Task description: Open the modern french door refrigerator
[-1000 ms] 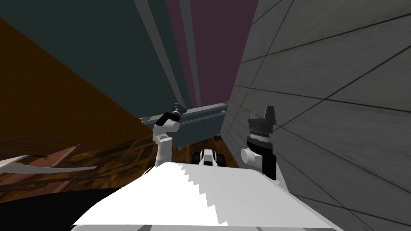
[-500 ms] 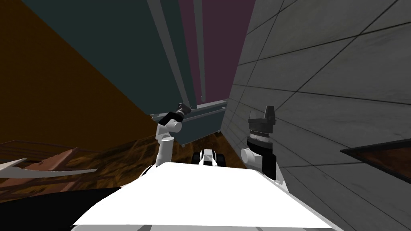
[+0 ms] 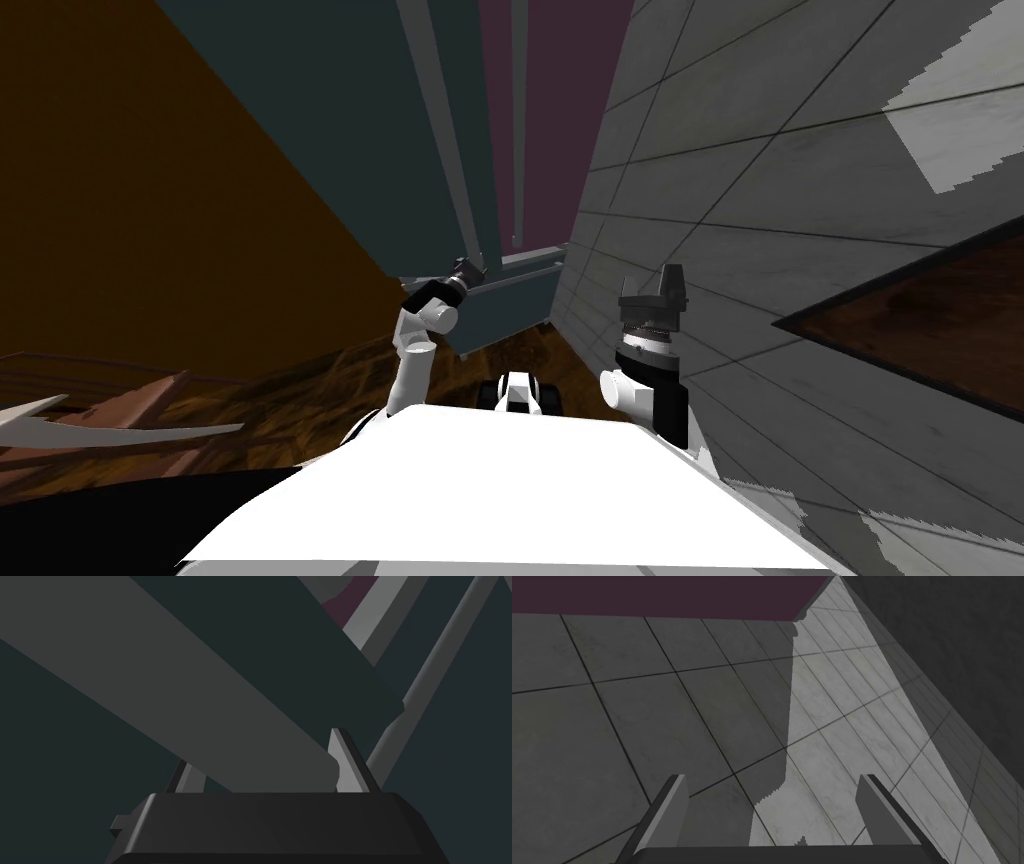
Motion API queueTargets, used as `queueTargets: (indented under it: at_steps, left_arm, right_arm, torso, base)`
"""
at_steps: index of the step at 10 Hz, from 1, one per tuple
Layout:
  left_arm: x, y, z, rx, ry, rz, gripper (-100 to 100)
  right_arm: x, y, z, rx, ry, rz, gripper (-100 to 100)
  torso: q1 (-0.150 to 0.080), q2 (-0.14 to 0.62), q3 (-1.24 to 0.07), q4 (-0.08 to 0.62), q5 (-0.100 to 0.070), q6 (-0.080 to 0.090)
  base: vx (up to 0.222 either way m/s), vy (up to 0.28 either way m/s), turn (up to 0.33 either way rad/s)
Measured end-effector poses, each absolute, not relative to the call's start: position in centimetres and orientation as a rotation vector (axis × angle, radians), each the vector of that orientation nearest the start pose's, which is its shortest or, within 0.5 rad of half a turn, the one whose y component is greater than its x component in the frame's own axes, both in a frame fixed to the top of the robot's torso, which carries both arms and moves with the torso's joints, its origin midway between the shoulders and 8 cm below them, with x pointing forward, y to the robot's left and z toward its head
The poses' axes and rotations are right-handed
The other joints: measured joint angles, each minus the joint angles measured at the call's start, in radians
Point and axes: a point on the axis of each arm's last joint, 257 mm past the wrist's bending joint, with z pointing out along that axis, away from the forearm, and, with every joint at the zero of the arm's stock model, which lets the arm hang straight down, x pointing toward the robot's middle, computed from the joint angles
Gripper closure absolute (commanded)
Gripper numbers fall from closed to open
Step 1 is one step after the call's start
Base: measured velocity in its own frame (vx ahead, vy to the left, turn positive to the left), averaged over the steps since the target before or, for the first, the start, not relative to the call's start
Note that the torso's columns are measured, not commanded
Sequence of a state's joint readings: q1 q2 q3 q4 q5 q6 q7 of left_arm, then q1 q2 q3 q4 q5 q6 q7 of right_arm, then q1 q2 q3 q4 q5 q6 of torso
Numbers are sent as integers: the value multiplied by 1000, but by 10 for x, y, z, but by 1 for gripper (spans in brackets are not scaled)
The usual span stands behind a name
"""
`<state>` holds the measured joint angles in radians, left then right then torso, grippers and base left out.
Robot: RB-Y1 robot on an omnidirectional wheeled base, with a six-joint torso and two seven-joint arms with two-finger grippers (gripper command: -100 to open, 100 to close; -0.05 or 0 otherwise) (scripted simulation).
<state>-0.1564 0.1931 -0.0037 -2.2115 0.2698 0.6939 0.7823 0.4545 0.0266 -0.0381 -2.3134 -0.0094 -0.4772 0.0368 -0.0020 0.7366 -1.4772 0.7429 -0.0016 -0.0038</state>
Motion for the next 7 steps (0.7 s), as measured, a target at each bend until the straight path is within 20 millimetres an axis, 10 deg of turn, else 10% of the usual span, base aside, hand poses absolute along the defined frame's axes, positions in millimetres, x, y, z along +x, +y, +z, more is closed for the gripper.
queueTargets:
  at_steps: [7]
  left_arm:
    - [493, 112, -2, -1612, 1097, -2079, 100]
  right_arm:
    - [340, -290, 50, 623, 553, 1262, 0]
  torso:
    - [9, 9, 5, 1, 3, 0]
  base:
    - [-132, 221, -118]
